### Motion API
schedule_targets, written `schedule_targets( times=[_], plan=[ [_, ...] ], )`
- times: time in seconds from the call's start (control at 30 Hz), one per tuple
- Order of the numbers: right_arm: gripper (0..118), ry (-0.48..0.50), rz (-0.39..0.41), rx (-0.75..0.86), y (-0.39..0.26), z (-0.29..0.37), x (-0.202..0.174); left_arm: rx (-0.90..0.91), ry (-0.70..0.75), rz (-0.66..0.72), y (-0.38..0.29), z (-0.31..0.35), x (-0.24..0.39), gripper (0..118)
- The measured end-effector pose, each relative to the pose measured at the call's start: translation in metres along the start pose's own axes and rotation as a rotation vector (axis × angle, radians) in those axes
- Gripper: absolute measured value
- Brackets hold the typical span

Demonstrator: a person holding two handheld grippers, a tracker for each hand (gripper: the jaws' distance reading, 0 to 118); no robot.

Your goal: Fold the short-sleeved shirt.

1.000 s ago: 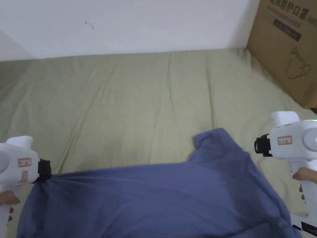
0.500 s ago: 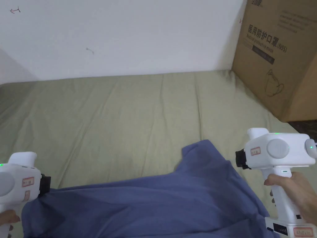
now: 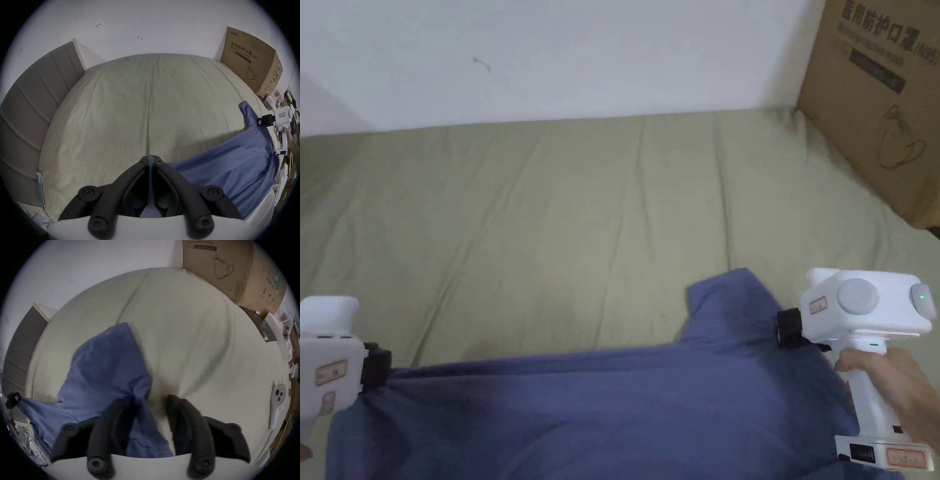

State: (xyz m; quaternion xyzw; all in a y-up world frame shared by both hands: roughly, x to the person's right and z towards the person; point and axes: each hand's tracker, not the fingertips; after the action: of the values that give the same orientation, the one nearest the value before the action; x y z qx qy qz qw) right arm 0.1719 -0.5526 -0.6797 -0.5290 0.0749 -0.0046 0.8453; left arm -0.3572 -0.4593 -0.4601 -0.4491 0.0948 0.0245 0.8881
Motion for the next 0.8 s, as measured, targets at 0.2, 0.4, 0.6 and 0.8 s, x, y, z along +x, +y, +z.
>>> schedule_targets(
  times=[0.2,0.4,0.6,0.8],
  plan=[
    [0,0.033,0.018,0.09,0.0,0.049,0.009,-0.001,-0.017,0.008,-0.001,0.007,0.005,1],
    [0,0.062,0.091,0.183,-0.031,0.135,-0.007,0.029,-0.009,-0.024,-0.013,0.046,0.003,1],
    [0,0.104,0.088,0.225,-0.102,0.209,0.003,0.057,-0.029,-0.001,-0.061,0.093,-0.01,1],
    [0,0.102,0.091,0.154,-0.199,0.231,0.02,0.017,-0.059,0.015,-0.139,0.119,-0.012,1]
  ],
)
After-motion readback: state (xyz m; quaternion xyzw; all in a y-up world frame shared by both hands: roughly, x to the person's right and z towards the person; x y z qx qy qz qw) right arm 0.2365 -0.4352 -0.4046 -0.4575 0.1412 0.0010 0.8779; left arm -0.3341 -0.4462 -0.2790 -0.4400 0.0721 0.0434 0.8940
